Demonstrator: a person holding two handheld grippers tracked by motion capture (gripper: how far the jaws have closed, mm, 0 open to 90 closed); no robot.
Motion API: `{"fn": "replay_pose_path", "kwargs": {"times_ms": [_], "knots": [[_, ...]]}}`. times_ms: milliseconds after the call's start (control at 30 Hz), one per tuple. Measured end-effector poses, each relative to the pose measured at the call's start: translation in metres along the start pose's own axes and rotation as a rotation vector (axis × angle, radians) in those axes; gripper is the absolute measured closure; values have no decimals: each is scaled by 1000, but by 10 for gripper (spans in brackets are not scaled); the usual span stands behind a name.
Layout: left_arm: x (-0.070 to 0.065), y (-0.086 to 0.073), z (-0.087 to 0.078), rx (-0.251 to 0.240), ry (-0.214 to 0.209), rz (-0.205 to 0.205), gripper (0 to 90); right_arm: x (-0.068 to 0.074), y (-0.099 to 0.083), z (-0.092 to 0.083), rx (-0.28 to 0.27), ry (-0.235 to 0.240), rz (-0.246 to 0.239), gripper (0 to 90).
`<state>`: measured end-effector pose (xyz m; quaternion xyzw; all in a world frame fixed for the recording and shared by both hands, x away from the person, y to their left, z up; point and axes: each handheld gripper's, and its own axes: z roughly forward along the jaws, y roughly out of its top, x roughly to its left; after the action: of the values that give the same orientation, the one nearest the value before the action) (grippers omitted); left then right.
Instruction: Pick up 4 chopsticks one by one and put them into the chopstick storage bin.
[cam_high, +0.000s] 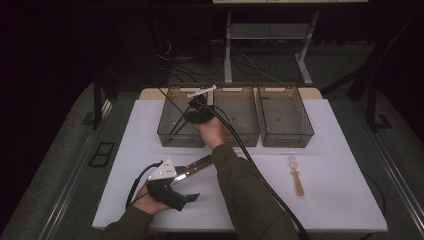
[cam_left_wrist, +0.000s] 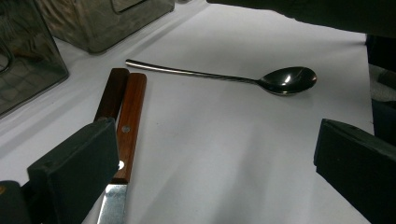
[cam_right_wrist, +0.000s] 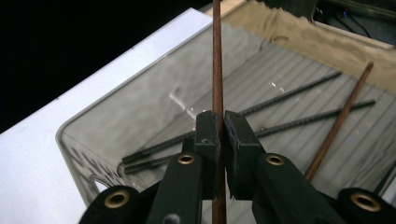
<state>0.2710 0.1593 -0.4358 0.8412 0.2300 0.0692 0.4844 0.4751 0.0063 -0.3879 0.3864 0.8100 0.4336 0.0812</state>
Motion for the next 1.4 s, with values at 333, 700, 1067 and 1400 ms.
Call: {"fn": "replay_pose_path", "kwargs": {"times_ms": [333, 700, 1067, 1400], "knots": [[0, 0, 0, 6, 0, 4, 0, 1, 0, -11, 8, 5, -25, 581], [-1, 1, 0, 5, 3, 16, 0, -5, -9, -44, -5, 42, -39, 488], [-1, 1, 1, 0, 4, 10, 0, -21, -28, -86, -35, 51, -51, 372], [-1, 0, 1, -3, 4, -4, 0, -34, -50, -117, -55, 42, -89, 301]]}}
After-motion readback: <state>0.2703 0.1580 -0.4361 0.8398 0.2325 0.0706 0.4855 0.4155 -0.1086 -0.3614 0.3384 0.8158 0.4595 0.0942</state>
